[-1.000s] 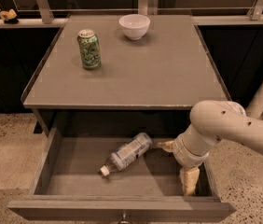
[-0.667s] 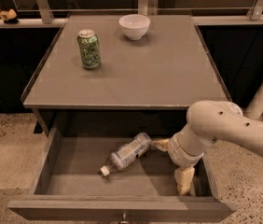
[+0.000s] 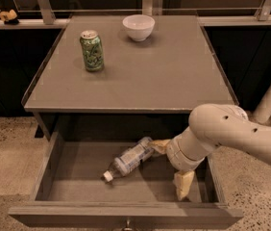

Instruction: Pick blue plastic bottle from top drawer and place on counter

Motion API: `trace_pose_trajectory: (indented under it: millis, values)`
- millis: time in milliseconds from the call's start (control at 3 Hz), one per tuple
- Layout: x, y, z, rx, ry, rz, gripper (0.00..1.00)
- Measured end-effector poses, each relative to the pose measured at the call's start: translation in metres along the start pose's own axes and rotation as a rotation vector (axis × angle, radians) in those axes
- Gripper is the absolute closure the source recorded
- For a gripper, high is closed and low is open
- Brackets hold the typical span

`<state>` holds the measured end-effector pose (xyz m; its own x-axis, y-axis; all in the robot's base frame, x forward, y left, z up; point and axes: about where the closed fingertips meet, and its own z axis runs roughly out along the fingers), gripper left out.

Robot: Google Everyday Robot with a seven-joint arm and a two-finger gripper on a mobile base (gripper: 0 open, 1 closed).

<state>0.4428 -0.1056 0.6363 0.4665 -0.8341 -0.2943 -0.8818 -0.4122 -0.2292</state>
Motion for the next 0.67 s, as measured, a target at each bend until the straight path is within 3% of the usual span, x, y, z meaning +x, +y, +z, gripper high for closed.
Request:
trace_pose_trajectory:
  millis: [333,667]
  values:
    - [-0.005,-0.007,0.001,0.01,0.003,-0.029,0.0]
    - [-0.023,-0.03,0.002,0.06,0.017,-0.108,0.0]
